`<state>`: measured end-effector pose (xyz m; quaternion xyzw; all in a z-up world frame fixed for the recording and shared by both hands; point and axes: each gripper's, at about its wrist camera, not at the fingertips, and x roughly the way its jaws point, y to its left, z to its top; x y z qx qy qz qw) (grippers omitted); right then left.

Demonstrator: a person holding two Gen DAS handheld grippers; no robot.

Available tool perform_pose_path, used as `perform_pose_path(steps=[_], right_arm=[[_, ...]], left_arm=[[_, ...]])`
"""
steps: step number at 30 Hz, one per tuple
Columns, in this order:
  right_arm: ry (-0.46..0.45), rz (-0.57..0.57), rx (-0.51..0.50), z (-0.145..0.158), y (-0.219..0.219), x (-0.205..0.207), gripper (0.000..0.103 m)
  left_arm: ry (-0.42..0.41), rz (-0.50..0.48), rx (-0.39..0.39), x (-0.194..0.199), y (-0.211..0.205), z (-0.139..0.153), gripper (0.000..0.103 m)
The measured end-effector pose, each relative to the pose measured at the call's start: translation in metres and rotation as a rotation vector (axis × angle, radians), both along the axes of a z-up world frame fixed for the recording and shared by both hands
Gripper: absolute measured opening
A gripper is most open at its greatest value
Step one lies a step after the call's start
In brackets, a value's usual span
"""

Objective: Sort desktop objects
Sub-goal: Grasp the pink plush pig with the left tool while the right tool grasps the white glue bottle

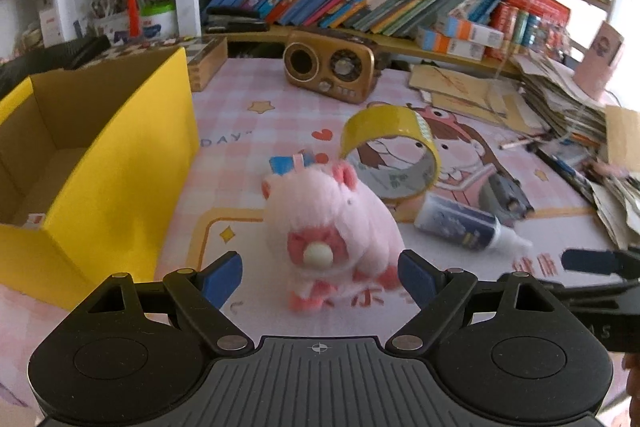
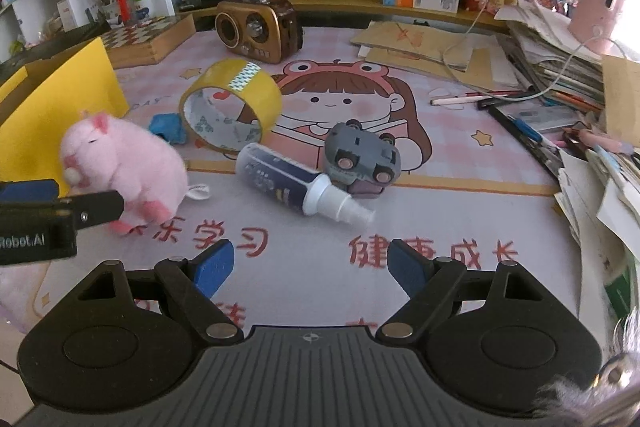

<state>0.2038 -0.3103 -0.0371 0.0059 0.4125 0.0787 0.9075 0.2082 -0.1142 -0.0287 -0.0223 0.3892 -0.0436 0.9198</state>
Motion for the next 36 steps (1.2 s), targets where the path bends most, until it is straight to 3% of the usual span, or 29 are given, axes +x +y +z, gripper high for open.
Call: perform_pose_path(steps=[15,20,22,25,27,31,36], right_arm=[[0.105,0.033,0.04,-0.032,-0.01,0.062,0.085],[0.085,0.078,0.018,-0.033,-0.003,0.071,0.085],[0.082,0.102,0.009,-0.034,0.001,0.072,0.083],[0.066,0.155,-0.011,-0.034,0.01,0.072,0.073],[0.05,0.185,-0.04,-0.034,0.016,0.069,0.062],[0.026,0.196,-0.049,-0.034,0.019,0.068,0.053],[0.018,0.225,-0.04,-0.033,0.021,0.067,0.032]], left_arm=[[0.055,0.048,-0.077,0.046,-0.01,-0.021,0.092],[0.056,0.045,-0.069,0.054,-0.017,-0.026,0.092],[0.051,0.041,-0.067,0.056,-0.018,-0.027,0.086],[0.039,0.013,-0.069,0.057,-0.021,-0.028,0.075],[0.029,-0.003,-0.044,0.056,-0.024,-0.028,0.074],[0.014,-0.037,-0.006,0.05,-0.027,-0.025,0.066],[0.028,-0.007,-0.01,0.036,-0.014,-0.016,0.064]])
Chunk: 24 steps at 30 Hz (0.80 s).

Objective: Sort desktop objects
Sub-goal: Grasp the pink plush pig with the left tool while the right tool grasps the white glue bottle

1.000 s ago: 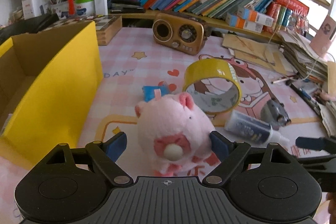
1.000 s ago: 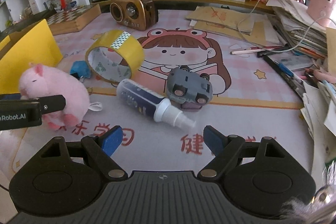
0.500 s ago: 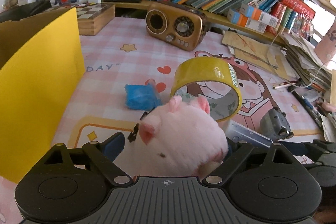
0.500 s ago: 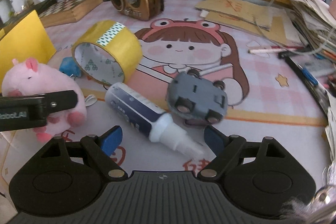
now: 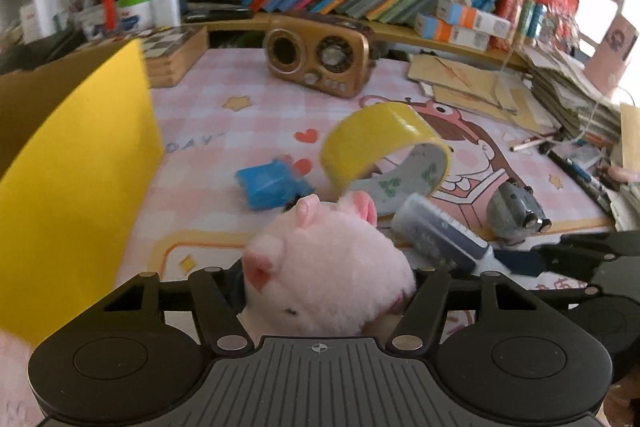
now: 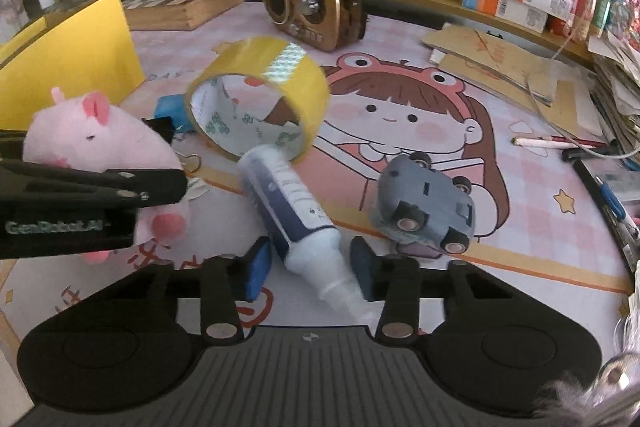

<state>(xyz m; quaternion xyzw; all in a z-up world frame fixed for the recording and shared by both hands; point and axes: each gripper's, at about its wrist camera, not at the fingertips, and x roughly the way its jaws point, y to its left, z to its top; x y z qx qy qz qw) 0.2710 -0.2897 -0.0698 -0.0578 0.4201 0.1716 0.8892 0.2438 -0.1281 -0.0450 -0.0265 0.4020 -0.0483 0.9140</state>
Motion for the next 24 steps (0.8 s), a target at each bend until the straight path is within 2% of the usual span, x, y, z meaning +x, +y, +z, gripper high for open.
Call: perform_pose_path(steps=[2,7,8,11,14,16,18,20,24], right_arm=[[0.014,0.035,0.007,0.002,0.002,-0.004,0.029],[0.056,0.094,0.015,0.005,0.008,-0.019,0.03],[0.055,0.098,0.005,0.005,0.01,-0.019,0.032],[0.038,0.087,-0.003,0.002,0.016,-0.013,0.045],[0.012,0.087,-0.025,-0.001,0.022,-0.005,0.046],[-0.001,0.1,-0.03,-0.002,0.026,0.0,0.045],[-0.005,0.115,-0.027,-0.001,0.027,0.002,0.031],[-0.008,0.137,-0.037,0.0,0.029,0.002,0.03],[0.022,0.106,-0.011,0.002,0.025,-0.001,0.03]], left_arm=[[-0.005,0.028,-0.022,-0.009,0.011,0.005,0.064],[-0.005,0.103,-0.055,-0.027,0.034,0.014,0.064],[-0.004,0.114,-0.06,-0.029,0.036,0.015,0.064],[-0.008,0.131,-0.064,-0.036,0.04,0.019,0.064],[-0.021,0.131,-0.061,-0.041,0.04,0.022,0.064],[-0.027,0.13,-0.054,-0.045,0.042,0.025,0.064],[-0.036,0.129,-0.053,-0.049,0.043,0.029,0.064],[-0.046,0.125,-0.055,-0.053,0.044,0.032,0.064],[-0.059,0.12,-0.07,-0.06,0.045,0.036,0.064]])
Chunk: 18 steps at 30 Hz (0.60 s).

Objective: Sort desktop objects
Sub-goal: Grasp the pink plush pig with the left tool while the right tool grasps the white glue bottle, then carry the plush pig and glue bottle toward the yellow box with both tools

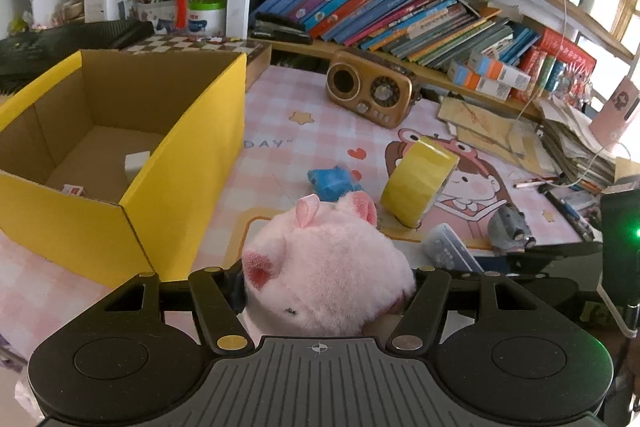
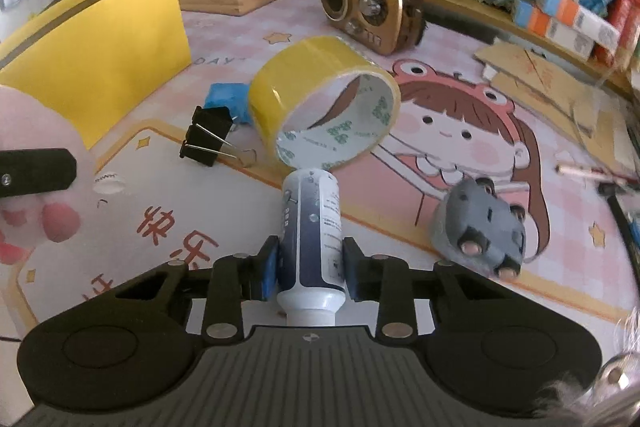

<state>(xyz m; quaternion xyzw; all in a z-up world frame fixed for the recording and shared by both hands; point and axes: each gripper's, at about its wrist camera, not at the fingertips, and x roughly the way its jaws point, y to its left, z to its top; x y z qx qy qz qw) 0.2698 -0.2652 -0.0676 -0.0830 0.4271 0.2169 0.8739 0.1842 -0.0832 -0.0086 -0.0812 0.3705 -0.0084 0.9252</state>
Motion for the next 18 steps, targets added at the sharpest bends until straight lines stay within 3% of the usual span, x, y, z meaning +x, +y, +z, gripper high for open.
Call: perform_pose_path(steps=[13,18], right_arm=[[0.019,-0.128,0.126,0.035,-0.016,-0.051,0.03],[-0.016,-0.14,0.123,0.046,-0.009,-0.076,0.03]], left_arm=[[-0.05,-0.071,-0.064,-0.027,0.001,0.009,0.064],[-0.068,-0.102,-0.083,-0.041,0.008,0.011,0.064]])
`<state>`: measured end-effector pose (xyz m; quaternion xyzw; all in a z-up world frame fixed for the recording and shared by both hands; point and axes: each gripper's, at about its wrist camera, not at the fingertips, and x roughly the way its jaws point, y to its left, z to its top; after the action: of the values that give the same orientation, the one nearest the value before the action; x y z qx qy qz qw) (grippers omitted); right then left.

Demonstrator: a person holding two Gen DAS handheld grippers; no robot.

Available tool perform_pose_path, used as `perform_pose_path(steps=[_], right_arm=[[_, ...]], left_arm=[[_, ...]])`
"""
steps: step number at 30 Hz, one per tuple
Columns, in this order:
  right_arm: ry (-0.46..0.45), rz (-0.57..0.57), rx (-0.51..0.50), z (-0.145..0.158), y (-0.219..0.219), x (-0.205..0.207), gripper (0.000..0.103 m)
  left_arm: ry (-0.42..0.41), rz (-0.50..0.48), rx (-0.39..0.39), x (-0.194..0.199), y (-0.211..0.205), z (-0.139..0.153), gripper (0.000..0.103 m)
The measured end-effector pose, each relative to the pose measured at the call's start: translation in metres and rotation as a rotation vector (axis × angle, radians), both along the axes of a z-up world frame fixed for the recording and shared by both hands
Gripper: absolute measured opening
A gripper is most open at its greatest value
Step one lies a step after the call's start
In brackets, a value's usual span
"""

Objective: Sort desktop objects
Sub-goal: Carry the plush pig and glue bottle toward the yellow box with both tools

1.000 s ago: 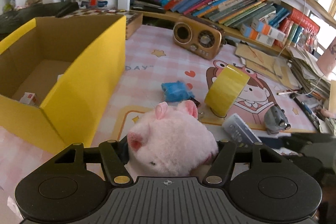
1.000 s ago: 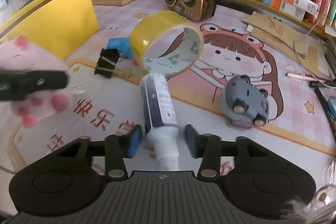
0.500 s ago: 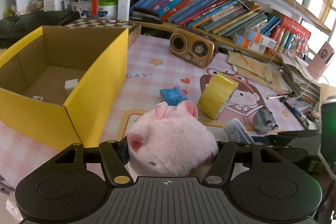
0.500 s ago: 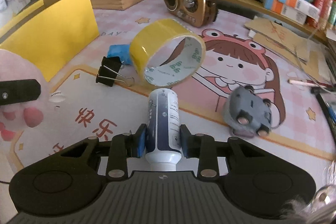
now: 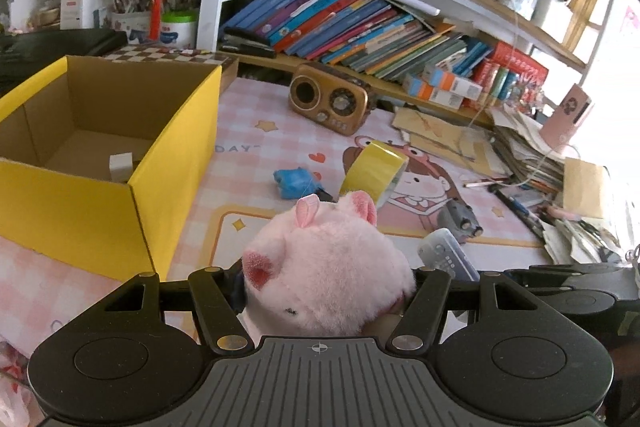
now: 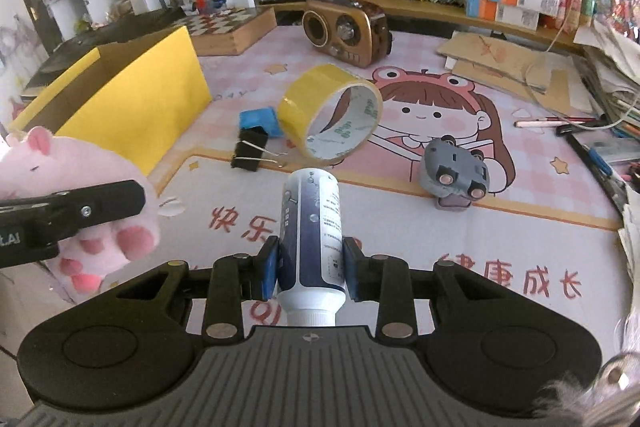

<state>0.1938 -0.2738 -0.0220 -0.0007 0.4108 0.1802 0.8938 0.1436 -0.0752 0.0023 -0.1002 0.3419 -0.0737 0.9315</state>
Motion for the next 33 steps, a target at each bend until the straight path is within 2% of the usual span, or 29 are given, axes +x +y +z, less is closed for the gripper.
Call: perform_pose_path(steps=[11,33], right_arm=[[-0.008,-0.032,-0.018,0.008,0.026,-0.047,0.03],[-0.018,-0.093,-0.002,0.016,0.085,-0.143,0.03]], left_arm=[[-0.012,-0.032,-0.042,-0.036,0.029,0.0,0.064],[-0.023,-0.08,-0.059,-0.109,0.096,0.003,0.064]])
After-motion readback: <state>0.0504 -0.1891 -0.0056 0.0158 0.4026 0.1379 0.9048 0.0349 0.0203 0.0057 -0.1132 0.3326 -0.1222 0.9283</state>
